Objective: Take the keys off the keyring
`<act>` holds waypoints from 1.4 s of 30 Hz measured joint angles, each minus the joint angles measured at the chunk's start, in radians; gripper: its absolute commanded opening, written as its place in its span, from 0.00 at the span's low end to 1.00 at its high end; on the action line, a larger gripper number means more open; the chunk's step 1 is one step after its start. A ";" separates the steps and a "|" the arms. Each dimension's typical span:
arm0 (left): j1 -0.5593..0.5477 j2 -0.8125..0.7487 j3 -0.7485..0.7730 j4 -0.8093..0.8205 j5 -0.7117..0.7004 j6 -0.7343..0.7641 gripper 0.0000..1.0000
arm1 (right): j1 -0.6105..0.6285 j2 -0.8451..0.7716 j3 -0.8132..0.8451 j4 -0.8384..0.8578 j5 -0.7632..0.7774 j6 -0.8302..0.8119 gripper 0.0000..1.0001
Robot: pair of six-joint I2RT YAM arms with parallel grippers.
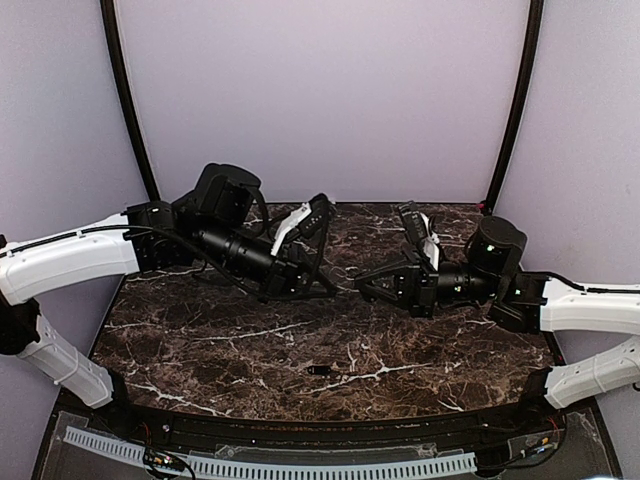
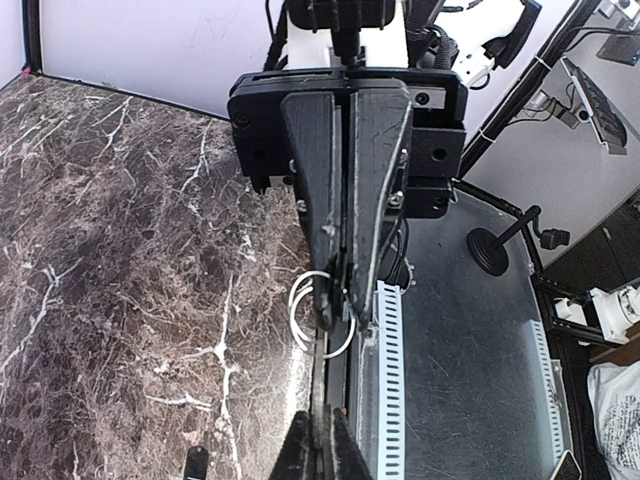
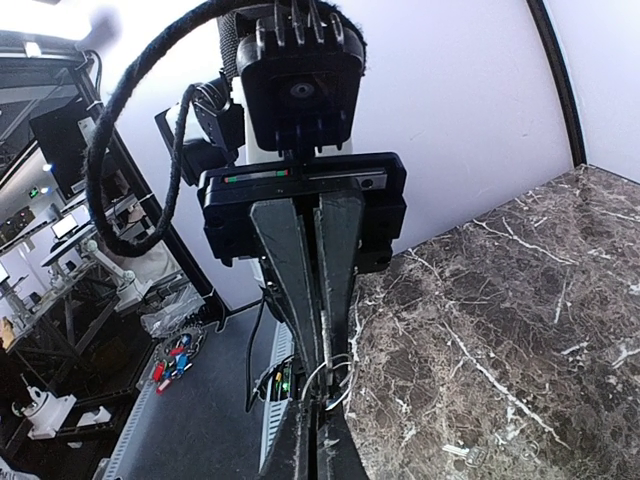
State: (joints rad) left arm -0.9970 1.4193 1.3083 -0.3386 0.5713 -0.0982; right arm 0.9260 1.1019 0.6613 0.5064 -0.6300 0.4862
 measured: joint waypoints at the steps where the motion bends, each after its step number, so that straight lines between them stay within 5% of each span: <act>1: -0.001 -0.001 0.000 -0.001 -0.004 0.000 0.00 | 0.000 0.000 0.000 0.000 -0.008 0.000 0.00; 42: -0.010 -0.027 -0.016 -0.010 -0.035 0.025 0.00 | -0.034 0.087 0.051 0.011 -0.244 0.044 0.00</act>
State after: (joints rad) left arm -1.0065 1.3922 1.2922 -0.3481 0.5362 -0.0734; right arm 0.8917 1.1885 0.7120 0.5175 -0.8742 0.5304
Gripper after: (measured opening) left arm 0.025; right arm 0.021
